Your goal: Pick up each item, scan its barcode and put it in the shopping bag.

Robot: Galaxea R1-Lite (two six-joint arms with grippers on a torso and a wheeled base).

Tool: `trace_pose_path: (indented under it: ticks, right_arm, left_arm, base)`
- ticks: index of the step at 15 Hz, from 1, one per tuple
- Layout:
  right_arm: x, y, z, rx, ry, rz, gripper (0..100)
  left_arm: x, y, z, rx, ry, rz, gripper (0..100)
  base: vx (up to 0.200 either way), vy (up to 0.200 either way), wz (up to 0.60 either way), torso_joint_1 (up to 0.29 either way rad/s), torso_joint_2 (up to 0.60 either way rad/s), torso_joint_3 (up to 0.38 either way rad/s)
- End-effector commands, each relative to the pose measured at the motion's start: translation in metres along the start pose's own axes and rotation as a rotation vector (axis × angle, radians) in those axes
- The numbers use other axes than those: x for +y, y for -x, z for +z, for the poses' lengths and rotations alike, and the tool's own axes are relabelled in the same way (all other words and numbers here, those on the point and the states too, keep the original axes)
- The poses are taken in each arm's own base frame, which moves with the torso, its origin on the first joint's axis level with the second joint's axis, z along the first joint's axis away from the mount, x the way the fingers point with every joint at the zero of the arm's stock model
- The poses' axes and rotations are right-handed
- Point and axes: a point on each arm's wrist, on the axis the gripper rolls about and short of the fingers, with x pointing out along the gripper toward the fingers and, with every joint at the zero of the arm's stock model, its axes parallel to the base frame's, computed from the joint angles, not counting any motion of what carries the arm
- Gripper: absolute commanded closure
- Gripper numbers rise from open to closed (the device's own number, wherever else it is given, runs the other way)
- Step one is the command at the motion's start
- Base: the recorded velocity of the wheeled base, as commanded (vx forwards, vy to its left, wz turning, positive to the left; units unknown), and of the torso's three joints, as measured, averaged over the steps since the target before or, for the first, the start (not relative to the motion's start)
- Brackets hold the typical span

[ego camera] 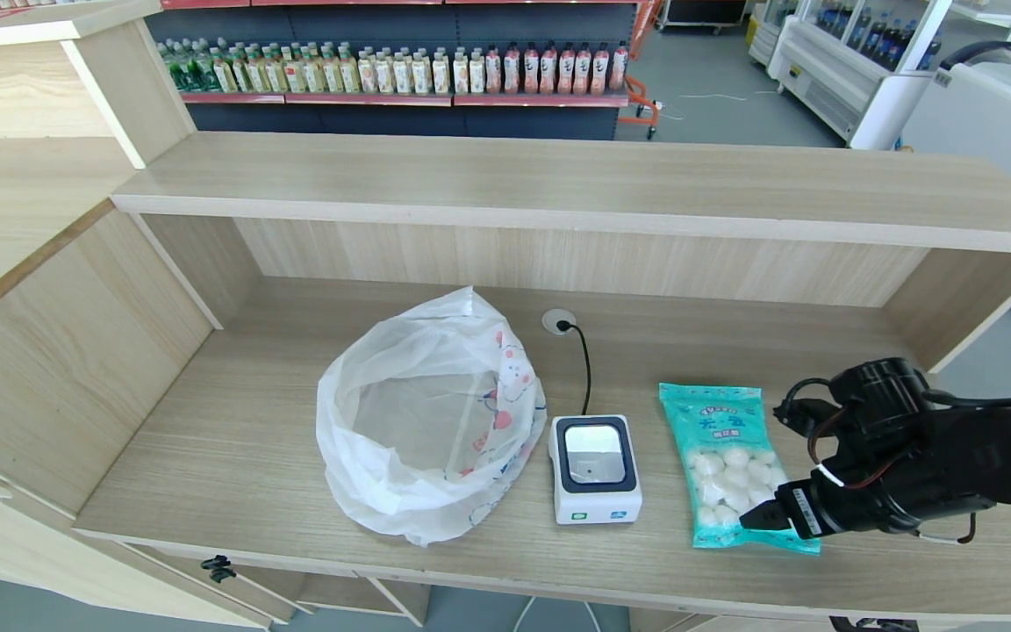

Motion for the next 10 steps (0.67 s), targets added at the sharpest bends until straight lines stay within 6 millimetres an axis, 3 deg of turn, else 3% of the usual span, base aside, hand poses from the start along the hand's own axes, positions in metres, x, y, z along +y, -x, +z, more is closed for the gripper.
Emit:
trace_pose_path:
  ticks: [1, 6, 10]
  right_arm:
    - [0.0, -0.001, 0.003, -0.012, -0.009, -0.004, 0]
    - [0.004, 0.004, 0.027, -0.107, -0.039, 0.086, 0]
    - [0.004, -0.012, 0.031, -0.081, -0.034, 0.107, 0]
  left_arm:
    - [0.0, 0.0, 0.0, 0.001, 0.0, 0.001, 0]
    - [0.0, 0.0, 0.0, 0.001, 0.0, 0.001, 0]
    - [0.0, 0.0, 0.0, 0.001, 0.0, -0.001, 0]
  base:
    - [0.0, 0.0, 0.0, 0.0, 0.0, 0.0]
    - [0.0, 0.0, 0.0, 0.0, 0.0, 0.0]
    - [0.0, 0.0, 0.0, 0.0, 0.0, 0.0]
